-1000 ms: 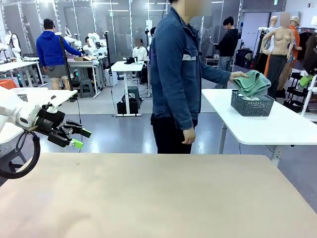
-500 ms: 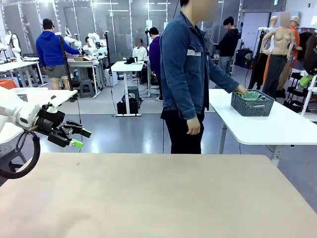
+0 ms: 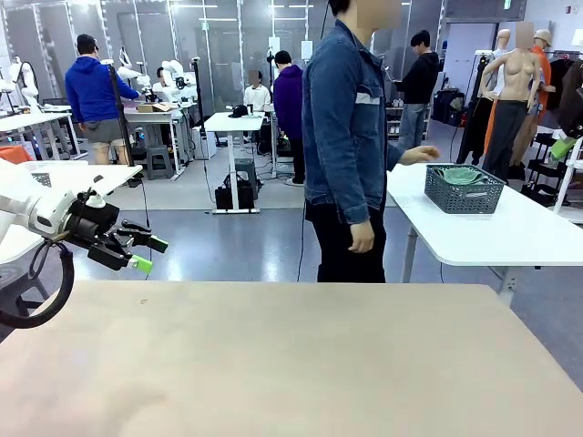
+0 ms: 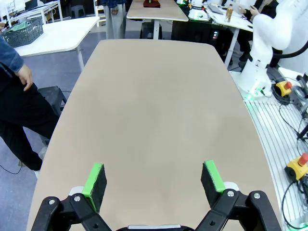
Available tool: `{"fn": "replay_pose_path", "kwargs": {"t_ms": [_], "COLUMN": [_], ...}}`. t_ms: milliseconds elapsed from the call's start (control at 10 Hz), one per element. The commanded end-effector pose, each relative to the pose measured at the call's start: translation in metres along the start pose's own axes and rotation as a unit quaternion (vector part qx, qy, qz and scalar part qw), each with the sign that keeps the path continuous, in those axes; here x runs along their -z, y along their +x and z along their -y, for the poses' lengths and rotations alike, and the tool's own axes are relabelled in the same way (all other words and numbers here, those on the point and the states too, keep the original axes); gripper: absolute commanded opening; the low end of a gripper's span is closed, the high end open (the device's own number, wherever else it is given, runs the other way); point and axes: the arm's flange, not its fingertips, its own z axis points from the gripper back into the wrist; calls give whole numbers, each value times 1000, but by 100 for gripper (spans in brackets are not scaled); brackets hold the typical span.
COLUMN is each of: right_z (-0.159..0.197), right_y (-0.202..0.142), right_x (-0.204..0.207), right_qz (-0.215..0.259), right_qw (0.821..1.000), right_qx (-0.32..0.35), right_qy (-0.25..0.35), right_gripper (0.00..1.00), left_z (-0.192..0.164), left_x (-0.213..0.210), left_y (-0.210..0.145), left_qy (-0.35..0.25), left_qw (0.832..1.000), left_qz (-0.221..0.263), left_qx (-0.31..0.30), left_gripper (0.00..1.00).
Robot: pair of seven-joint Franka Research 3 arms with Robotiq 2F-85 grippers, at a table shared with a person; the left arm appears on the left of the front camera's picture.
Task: Fold the towels and place them in the basket.
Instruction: Stack the folded Towel with hook on the right side of the table.
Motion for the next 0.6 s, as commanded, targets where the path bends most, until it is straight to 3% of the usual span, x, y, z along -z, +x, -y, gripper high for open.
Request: {"fn": "replay_pose_path", "kwargs": {"t_ms": [0, 500], "right_z": [-1, -1], "right_y": [1, 1], "right_x": [1, 1], "right_qz": [-3, -3], "right_qw": [1000, 1000], "right_qx": [5, 5], "right_qy": [-5, -5], "right_gripper": [66, 66], "left_z": [0, 0], "left_x": [0, 0], "left_y": [1, 1], "left_qy": [0, 0], "left_qw": [1000, 1000], "left_qz": [0, 0], "left_qx": [1, 1], "left_gripper": [100, 100]}}
